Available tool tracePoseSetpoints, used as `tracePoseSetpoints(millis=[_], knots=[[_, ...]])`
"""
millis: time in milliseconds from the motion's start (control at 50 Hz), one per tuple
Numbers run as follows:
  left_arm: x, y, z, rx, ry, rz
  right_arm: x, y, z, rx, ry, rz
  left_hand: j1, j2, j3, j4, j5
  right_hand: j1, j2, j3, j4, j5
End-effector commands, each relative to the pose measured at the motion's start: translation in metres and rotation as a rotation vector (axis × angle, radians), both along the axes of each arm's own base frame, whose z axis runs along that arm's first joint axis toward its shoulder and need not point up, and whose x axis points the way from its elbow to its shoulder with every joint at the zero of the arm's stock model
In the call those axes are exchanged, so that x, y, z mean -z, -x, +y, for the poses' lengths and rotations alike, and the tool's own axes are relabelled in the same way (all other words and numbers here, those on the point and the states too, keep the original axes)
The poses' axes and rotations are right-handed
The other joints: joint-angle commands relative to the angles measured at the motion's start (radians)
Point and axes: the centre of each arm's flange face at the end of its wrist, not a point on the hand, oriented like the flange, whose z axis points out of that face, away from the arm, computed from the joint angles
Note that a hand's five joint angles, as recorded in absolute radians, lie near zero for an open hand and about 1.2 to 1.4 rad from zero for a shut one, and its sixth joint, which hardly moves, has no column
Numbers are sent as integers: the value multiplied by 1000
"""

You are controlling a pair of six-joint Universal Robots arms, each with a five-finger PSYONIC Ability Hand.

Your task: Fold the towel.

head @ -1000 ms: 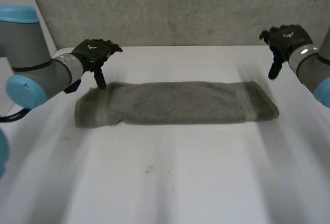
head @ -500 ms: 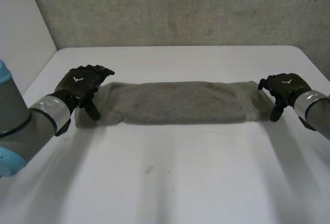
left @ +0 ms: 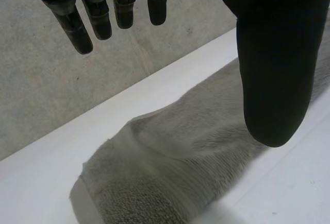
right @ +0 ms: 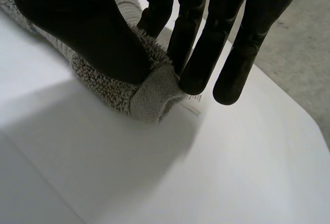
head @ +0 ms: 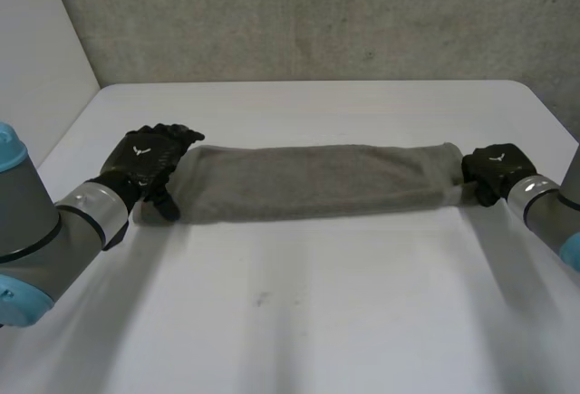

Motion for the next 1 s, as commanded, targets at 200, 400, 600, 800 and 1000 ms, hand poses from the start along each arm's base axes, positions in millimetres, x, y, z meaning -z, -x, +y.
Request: tracePoseSetpoints(millis=[200, 400, 600, 800, 1000], knots=[[2, -1, 1, -3, -8, -2, -40, 121, -42, 239, 41, 114, 5, 9, 7, 7, -25, 57, 226, 223, 223, 232], [2, -1, 1, -4, -5, -2, -96, 103, -48, 215, 136, 68, 5, 9, 7, 7, -25, 57, 226, 223, 223, 232], [-3, -2, 2, -6, 8, 3, -126, -121, 28, -265, 194, -151, 5, 9, 7, 7, -25, 57, 226, 223, 223, 232], [-1, -4, 2, -11, 5, 2, -51, -250, 144, -624, 39, -136, 5, 9, 7, 7, -25, 57, 226, 223, 223, 232], [2, -4, 2, -11, 11, 4, -27, -246, 153, -593, -47, -89, 5, 9, 7, 7, -25, -1164, -996, -999, -999, -990]])
